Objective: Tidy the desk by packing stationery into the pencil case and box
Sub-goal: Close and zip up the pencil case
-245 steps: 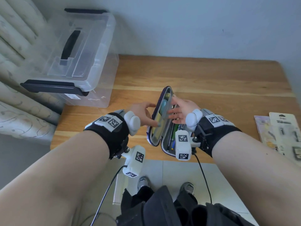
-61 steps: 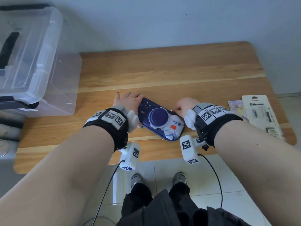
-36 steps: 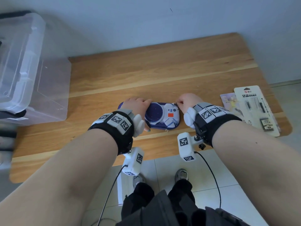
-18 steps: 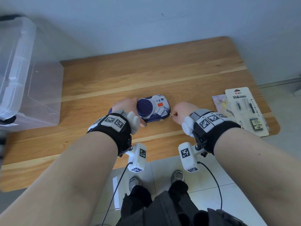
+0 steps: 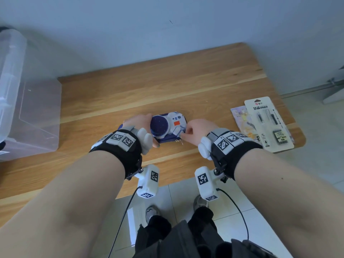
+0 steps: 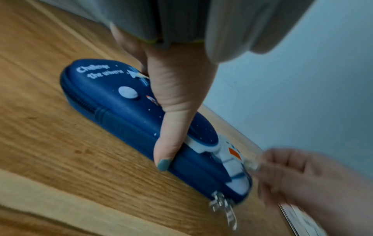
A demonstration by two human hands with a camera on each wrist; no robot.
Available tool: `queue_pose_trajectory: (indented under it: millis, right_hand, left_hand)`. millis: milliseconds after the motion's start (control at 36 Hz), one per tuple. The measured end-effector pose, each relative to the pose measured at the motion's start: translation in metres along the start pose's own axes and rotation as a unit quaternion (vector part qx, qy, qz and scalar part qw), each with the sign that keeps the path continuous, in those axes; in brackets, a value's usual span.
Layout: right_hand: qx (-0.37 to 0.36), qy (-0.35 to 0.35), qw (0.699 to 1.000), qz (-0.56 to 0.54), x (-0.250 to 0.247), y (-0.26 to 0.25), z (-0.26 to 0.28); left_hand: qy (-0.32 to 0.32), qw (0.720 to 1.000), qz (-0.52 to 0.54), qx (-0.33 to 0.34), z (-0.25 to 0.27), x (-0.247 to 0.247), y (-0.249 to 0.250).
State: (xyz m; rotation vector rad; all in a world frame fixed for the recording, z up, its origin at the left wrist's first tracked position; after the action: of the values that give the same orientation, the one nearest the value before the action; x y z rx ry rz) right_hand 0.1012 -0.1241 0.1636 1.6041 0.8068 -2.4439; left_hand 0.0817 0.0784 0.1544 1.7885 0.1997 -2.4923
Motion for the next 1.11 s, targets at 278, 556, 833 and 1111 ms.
queue_pose_trajectory:
  millis: [278, 556, 833, 1111]
  right_hand:
    - [-0.028, -0.006, 1.000, -0.001, 0.001, -0.068, -0.054]
    - [-0.035, -0.022, 0.999, 0.004, 0.022, -0.106, -0.080]
    - [0.138, 0.036, 0.987, -0.077, 0.011, -0.077, -0.076]
    - [0.244, 0.034, 0.969, -0.002, -0.012, -0.060, -0.066]
  left_hand:
    - [0.061, 0.975, -0.165, 0.134, -0.006, -0.018, -0.039]
    - [0.105, 0.979, -0.116, 0.132, -0.010, -0.016, -0.074]
    - [0.121, 0.991, 0.042, 0.032, -0.008, -0.024, -0.109]
    - [0.091, 0.994, 0.063, -0.010, -0.007, -0.024, -0.098]
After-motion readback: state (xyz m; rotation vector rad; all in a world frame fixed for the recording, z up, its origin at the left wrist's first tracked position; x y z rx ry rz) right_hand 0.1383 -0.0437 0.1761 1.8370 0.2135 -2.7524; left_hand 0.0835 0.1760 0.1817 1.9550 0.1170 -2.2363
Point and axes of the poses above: each hand's wrist, its own z-axis away from the middle knuckle, its own x-axis out of the palm, y = z × x, the point moved 1 cm from there along -z, towards the middle knuckle, and after that the axes turned 7 degrees about -z, right-handed, at the moved point
